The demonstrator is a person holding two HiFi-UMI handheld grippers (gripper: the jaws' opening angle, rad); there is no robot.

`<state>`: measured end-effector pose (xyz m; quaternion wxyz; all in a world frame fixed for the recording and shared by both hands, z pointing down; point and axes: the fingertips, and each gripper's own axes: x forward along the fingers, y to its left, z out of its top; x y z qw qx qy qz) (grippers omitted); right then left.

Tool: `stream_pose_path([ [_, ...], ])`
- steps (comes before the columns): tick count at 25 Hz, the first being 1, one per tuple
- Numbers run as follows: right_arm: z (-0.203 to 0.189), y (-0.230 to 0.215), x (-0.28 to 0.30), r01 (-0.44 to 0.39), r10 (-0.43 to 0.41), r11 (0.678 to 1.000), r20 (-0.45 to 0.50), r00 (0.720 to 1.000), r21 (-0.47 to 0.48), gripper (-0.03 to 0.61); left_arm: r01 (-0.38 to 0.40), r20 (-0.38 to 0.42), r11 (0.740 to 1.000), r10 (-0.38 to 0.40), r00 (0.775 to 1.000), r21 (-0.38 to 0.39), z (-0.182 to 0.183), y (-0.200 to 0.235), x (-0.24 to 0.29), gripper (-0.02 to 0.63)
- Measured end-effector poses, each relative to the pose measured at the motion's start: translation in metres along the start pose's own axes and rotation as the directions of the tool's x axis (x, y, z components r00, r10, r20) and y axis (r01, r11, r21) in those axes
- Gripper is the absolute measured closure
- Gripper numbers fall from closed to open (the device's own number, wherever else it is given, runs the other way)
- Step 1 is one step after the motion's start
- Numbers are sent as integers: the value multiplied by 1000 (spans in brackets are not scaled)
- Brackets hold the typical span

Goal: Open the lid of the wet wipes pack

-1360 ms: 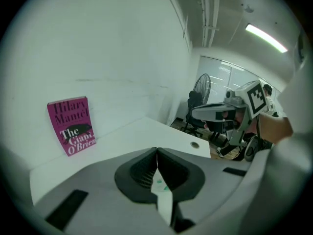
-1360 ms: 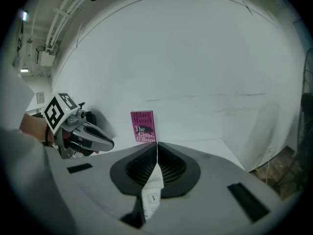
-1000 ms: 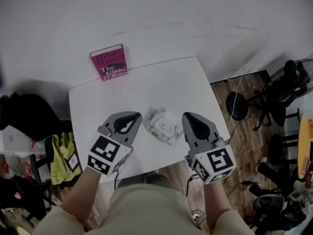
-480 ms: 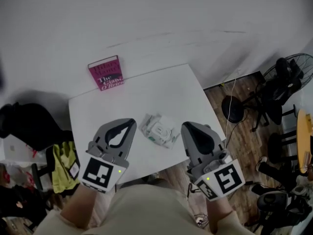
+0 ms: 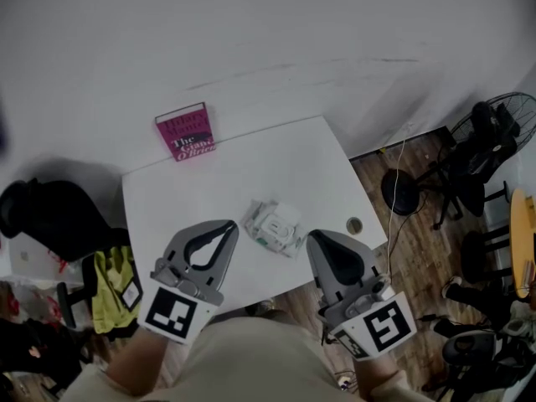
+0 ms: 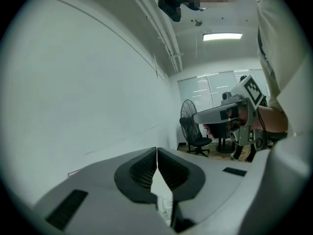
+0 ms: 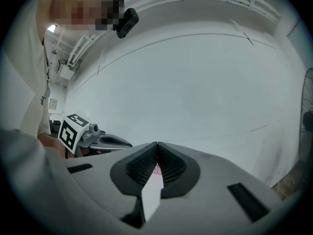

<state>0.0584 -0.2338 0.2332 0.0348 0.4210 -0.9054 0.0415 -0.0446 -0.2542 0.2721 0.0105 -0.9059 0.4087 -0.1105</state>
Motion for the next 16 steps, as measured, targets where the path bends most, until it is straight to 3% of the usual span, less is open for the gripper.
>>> stream_pose_path([
  [4,-12,-4,3,8,-7,1000,-26,1000,3,554,2,4,999,-2,1000,-37,-1,0,0,592],
  [10,-21,-6,3,13,-13,1000,-47,999,6,554,-32,29,999,33,999,-32,2,5,-4,592],
  [16,-19,-7,5,23,-24,1000,-54,998,-11,554,-14,3,1000,14,1000,-23,-4,5,-4,592],
])
